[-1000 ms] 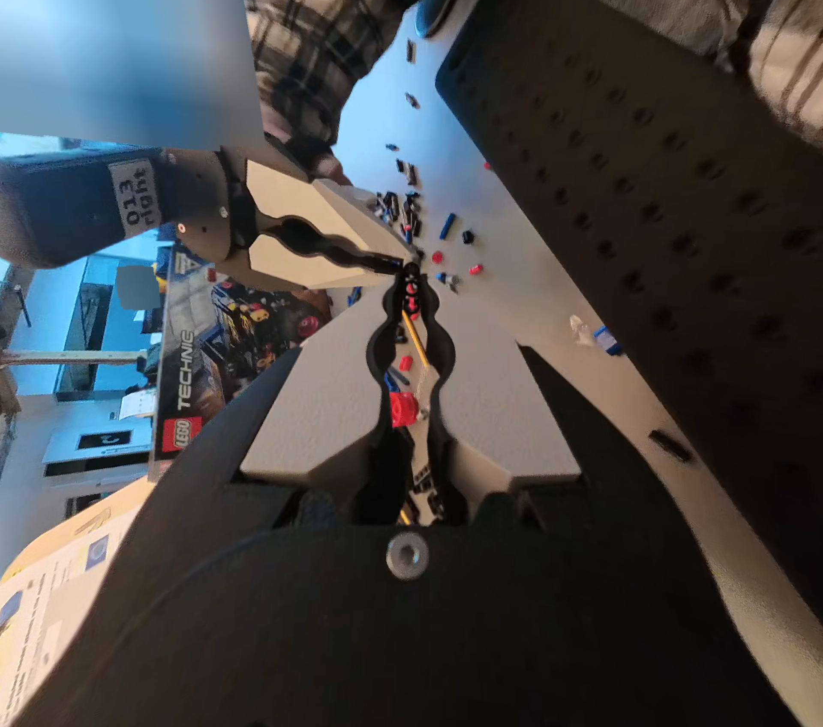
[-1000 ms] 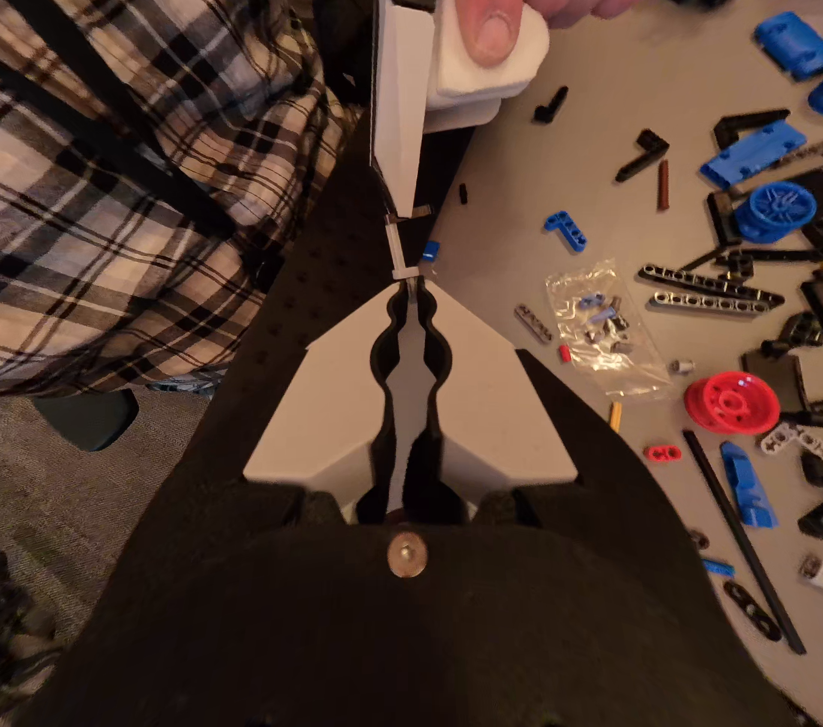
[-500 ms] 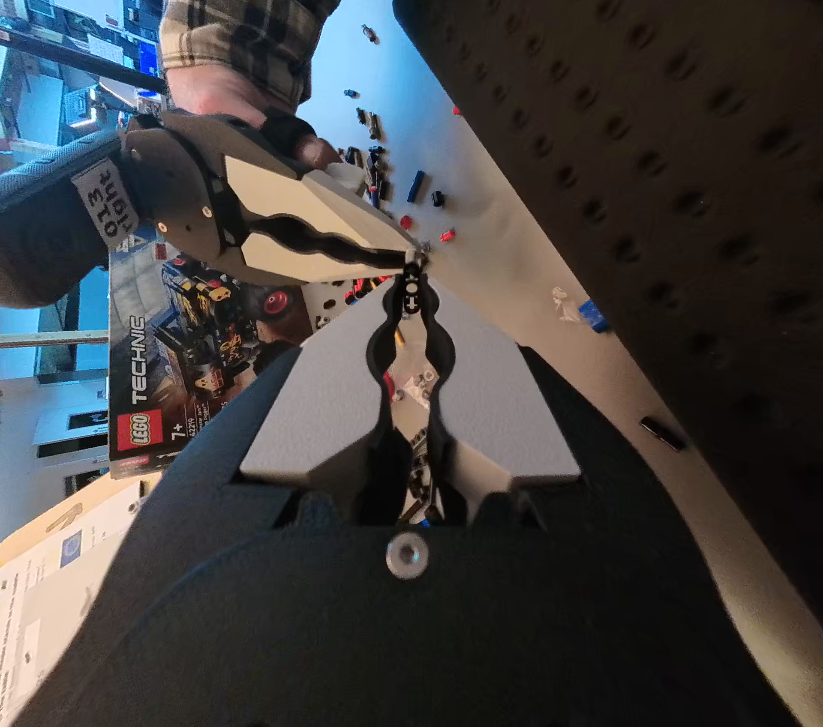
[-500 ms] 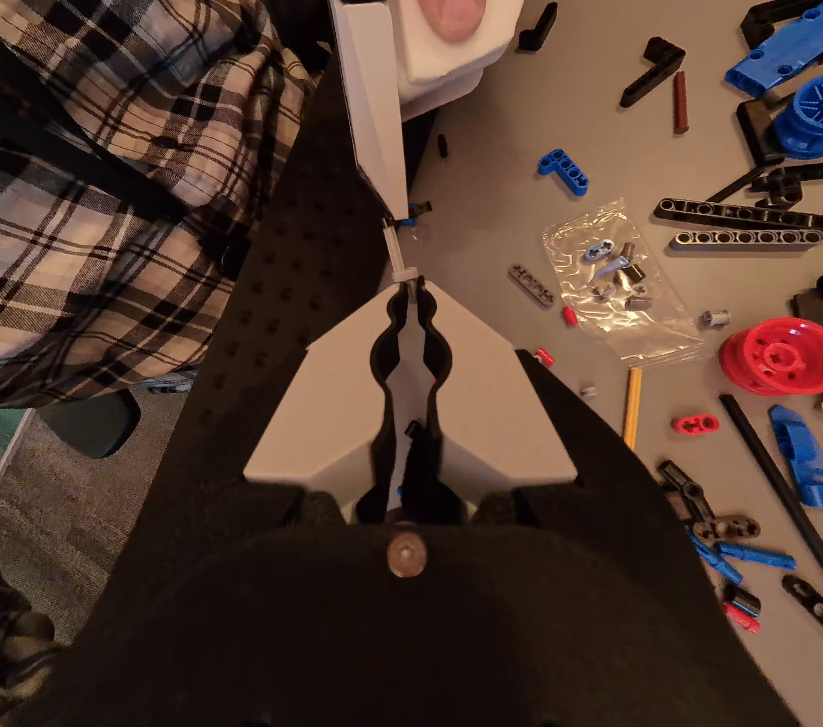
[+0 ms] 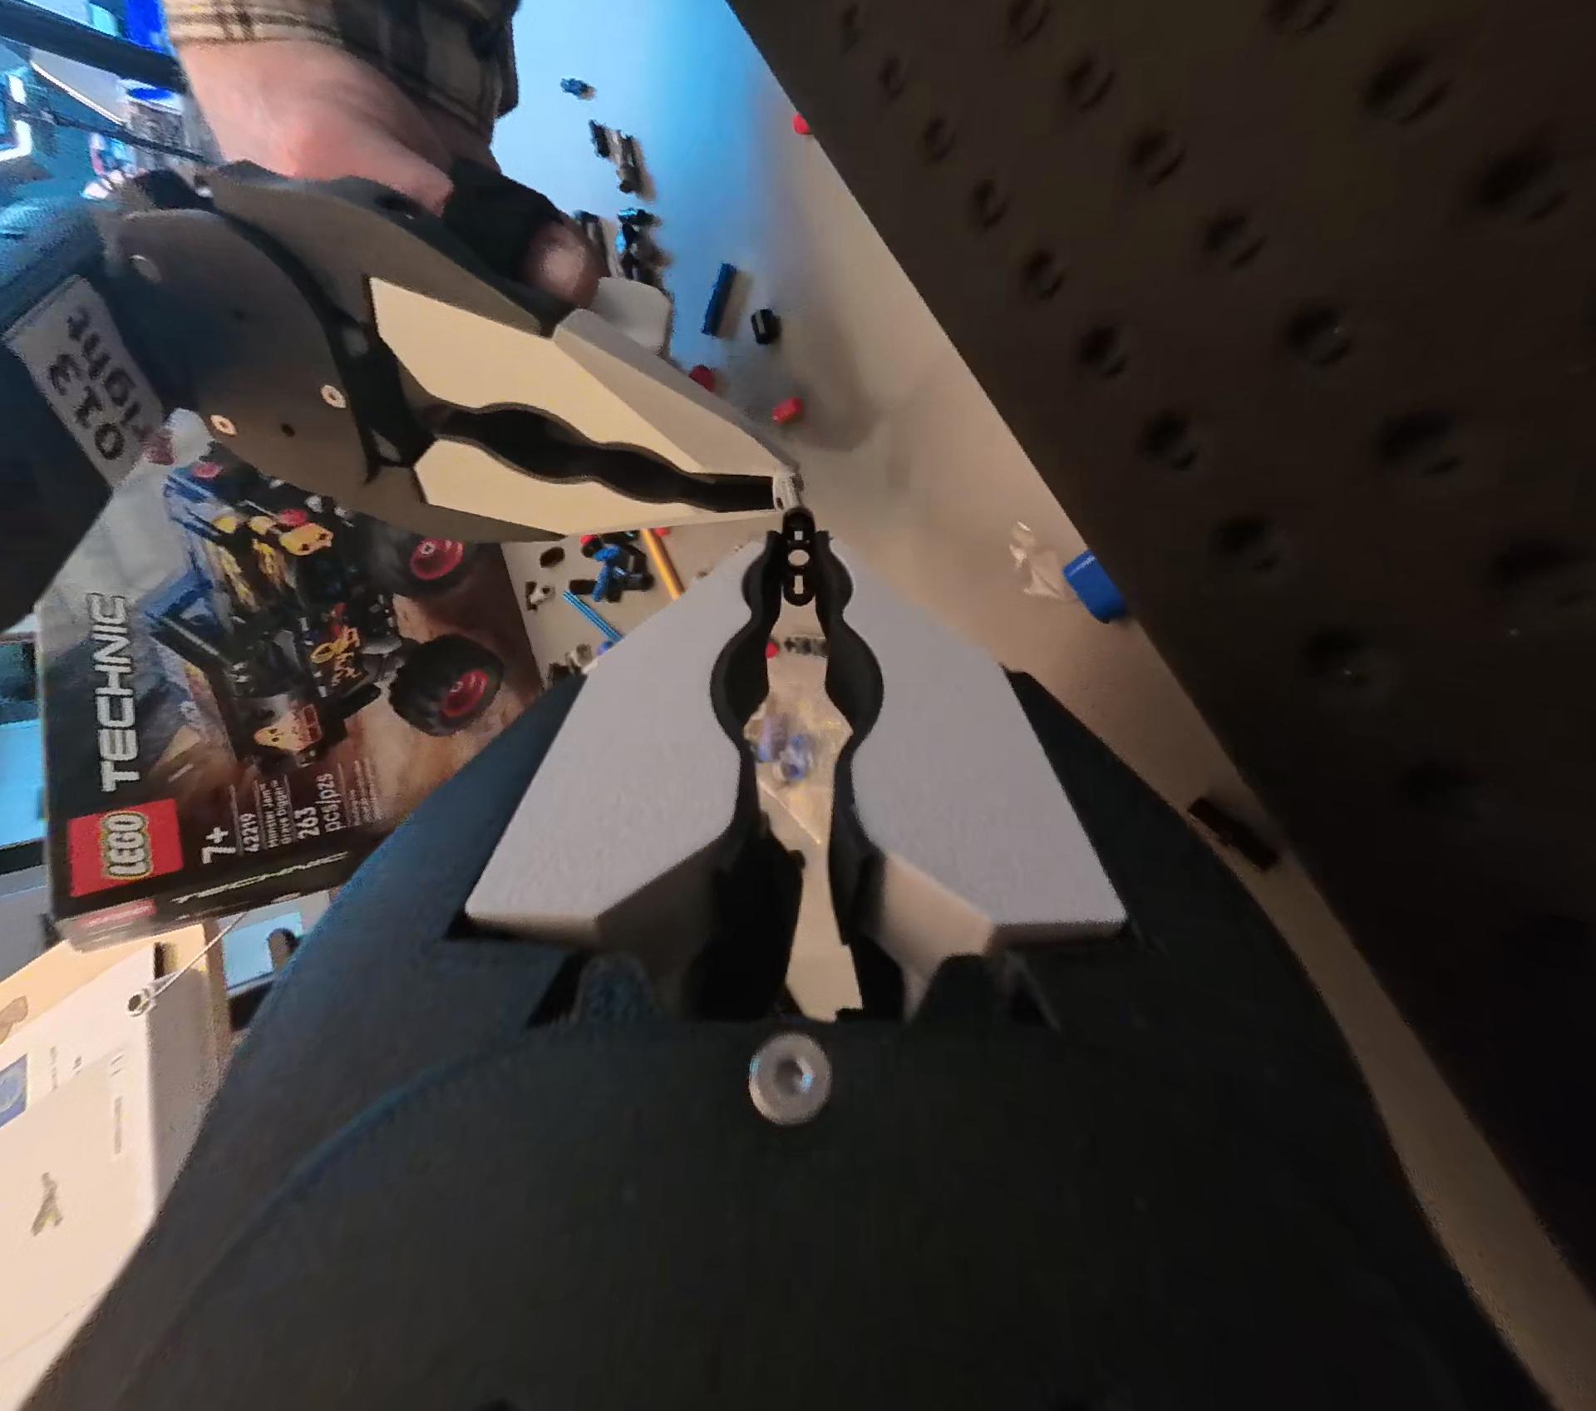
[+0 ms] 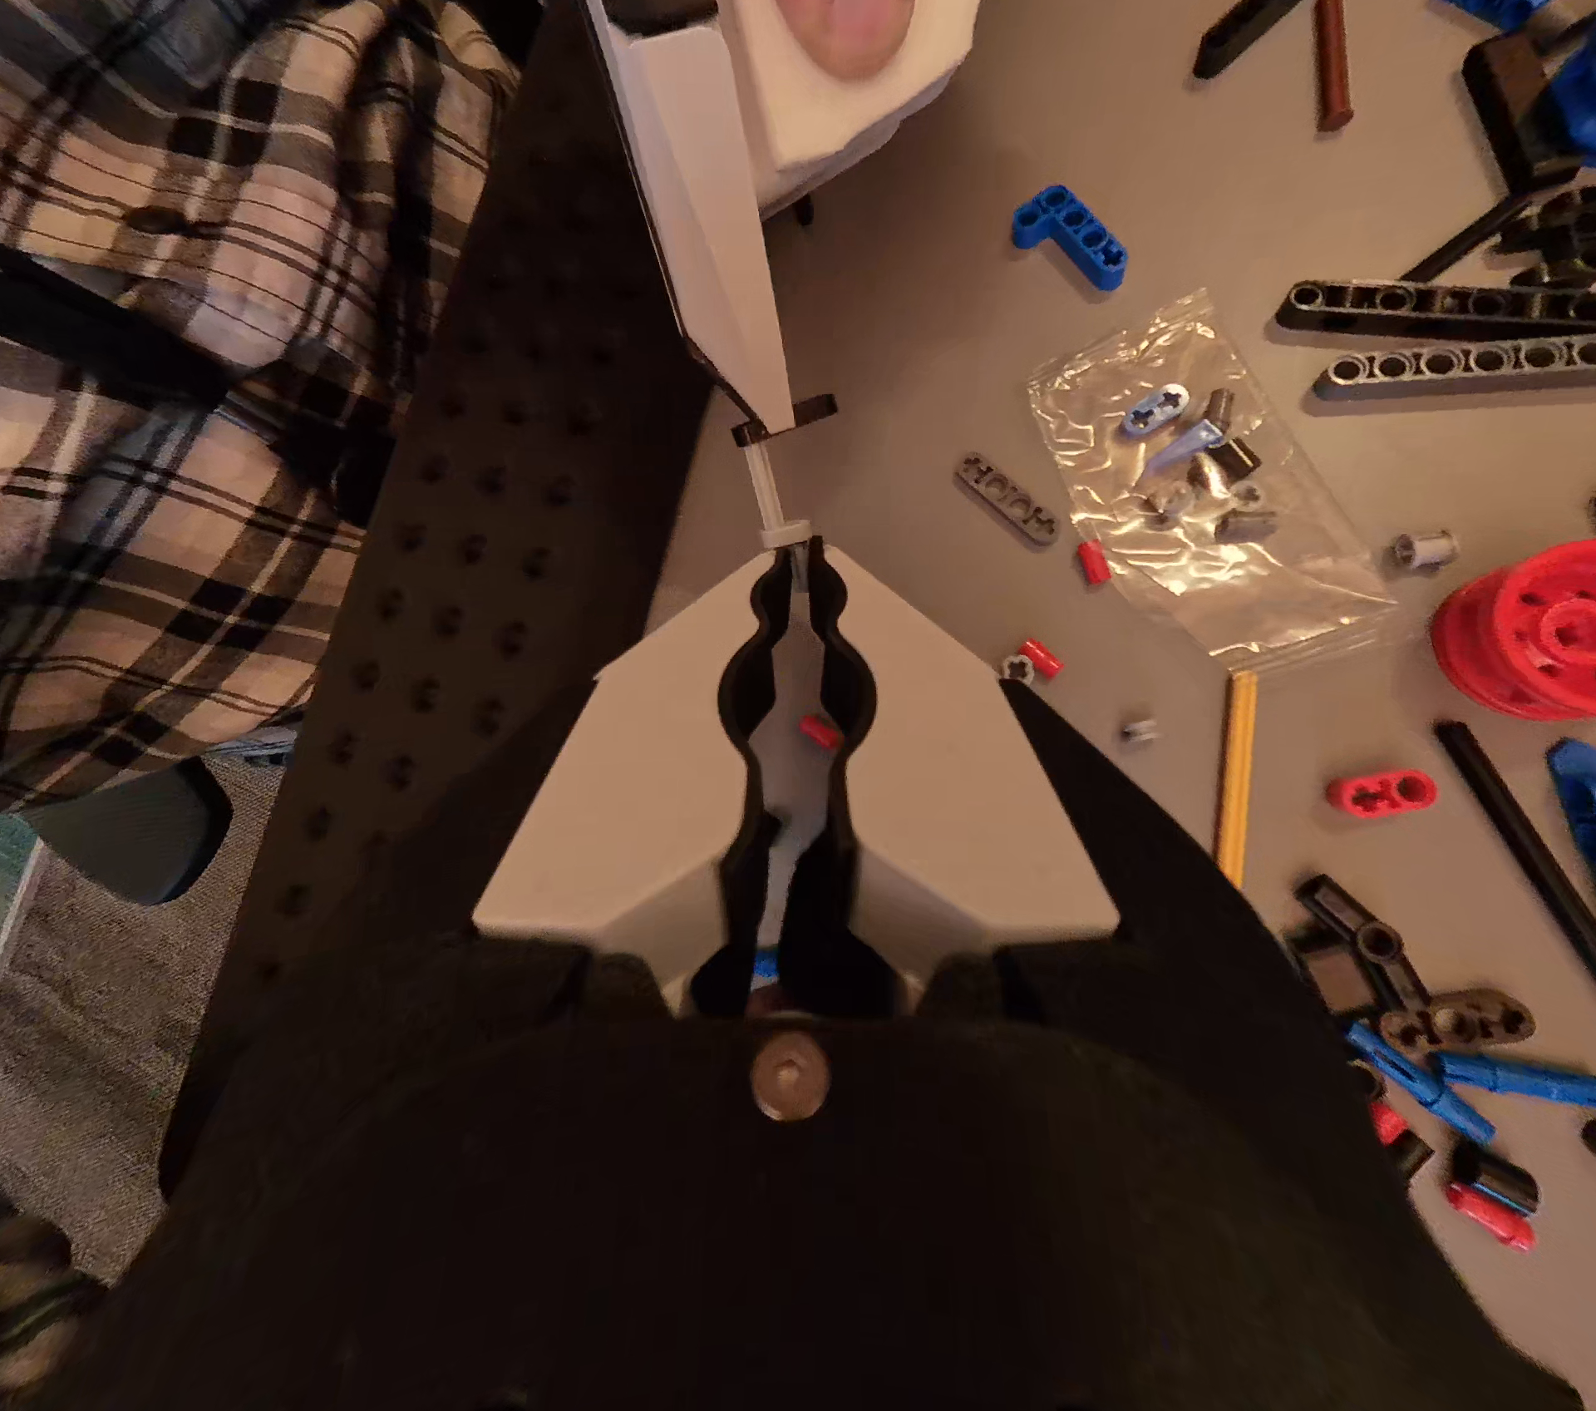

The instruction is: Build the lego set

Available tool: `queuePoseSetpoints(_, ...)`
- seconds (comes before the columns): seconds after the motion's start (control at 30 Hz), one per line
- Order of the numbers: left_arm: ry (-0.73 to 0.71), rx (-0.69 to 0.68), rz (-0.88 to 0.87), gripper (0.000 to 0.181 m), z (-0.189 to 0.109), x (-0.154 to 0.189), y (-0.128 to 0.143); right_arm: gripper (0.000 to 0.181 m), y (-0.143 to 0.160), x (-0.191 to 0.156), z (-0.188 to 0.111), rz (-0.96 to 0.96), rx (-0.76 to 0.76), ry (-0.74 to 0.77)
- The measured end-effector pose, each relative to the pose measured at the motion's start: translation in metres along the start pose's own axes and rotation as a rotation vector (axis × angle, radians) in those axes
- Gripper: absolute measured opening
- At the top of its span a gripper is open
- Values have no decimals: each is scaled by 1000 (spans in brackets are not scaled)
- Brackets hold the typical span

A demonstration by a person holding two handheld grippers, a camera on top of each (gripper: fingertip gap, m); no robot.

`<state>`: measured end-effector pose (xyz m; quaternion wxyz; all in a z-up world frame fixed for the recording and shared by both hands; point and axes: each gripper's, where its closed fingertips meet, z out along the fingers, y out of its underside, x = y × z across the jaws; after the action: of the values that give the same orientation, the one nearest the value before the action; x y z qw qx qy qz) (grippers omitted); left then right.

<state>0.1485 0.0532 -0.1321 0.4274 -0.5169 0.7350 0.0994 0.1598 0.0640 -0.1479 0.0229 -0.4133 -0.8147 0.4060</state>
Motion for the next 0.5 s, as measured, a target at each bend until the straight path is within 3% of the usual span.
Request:
queuePoseSetpoints(0.23,19,-42,-26,5,16,16,13,2,12,12,9,43,-55,71)
queuePoseSetpoints(0.5,-41,-41,-34,5,23,21,22,2,16,16,13,78,-18,82)
